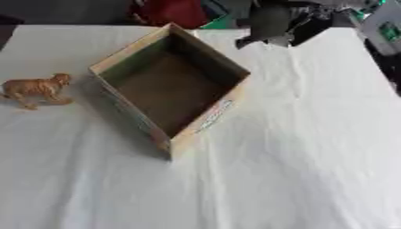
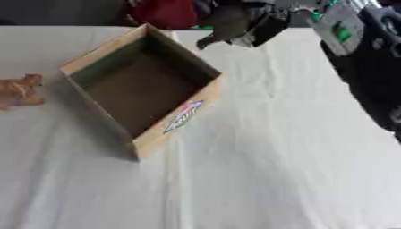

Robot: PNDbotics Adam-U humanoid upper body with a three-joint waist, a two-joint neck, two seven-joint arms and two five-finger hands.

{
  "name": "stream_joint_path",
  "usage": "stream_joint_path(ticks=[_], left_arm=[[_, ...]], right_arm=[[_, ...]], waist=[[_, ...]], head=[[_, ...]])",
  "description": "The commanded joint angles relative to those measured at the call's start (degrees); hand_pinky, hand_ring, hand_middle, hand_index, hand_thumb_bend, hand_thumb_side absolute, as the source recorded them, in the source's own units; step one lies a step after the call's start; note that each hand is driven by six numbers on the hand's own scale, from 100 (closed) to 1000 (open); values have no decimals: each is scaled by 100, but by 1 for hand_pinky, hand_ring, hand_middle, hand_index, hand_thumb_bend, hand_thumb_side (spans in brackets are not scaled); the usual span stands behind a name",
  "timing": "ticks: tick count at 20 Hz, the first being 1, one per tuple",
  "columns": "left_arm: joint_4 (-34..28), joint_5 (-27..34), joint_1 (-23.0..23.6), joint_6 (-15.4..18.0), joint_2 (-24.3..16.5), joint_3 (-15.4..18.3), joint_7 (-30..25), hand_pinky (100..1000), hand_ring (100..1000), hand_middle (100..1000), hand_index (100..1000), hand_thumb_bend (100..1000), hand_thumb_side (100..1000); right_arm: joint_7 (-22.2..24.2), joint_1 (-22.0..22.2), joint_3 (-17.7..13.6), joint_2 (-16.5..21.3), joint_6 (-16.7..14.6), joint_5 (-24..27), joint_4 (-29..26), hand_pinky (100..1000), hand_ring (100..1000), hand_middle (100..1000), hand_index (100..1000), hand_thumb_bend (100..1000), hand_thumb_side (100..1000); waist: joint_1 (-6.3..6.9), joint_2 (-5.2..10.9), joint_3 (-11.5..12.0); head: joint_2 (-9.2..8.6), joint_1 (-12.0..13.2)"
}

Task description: Pick up objects on the table and place them in the box.

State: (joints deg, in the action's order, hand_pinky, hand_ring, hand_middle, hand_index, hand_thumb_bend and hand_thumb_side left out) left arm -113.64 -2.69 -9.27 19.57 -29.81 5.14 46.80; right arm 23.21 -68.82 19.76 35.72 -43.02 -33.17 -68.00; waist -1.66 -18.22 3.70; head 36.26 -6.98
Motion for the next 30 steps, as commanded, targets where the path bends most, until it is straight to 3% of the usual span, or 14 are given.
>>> stream_joint_path(ticks=[1, 16, 21, 26, 30], left_arm=[[-96, 51, -108, 73, -204, -4, 8, 556, 705, 765, 821, 100, 811], [-96, 197, -416, 128, -238, -113, -159, 555, 705, 765, 820, 100, 806], [-96, 232, -506, 130, -217, -124, -184, 554, 706, 765, 820, 100, 805], [-96, 244, -539, 120, -196, -126, -200, 554, 706, 766, 820, 100, 806], [-96, 245, -548, 116, -194, -127, -204, 554, 706, 766, 820, 100, 806]], right_arm=[[1053, -264, -181, -202, -895, 152, 157, 190, 989, 100, 100, 100, 100], [1348, -552, -361, -1350, -895, -501, 1176, 210, 942, 100, 116, 100, 100], [1507, -444, -271, -1699, -895, -843, 1457, 302, 938, 224, 308, 100, 100], [1482, -379, -301, -1899, -895, -1225, 1641, 353, 939, 291, 445, 100, 100], [1362, -375, -306, -1953, -895, -1424, 1726, 357, 939, 295, 452, 100, 100]], waist=[[7, 126, 45], [-41, -27, 293], [-66, -96, 379], [-96, -136, 422], [-108, -146, 435]], head=[[-1, -61], [-90, -311], [-130, -375], [-143, -401], [-142, -402]])
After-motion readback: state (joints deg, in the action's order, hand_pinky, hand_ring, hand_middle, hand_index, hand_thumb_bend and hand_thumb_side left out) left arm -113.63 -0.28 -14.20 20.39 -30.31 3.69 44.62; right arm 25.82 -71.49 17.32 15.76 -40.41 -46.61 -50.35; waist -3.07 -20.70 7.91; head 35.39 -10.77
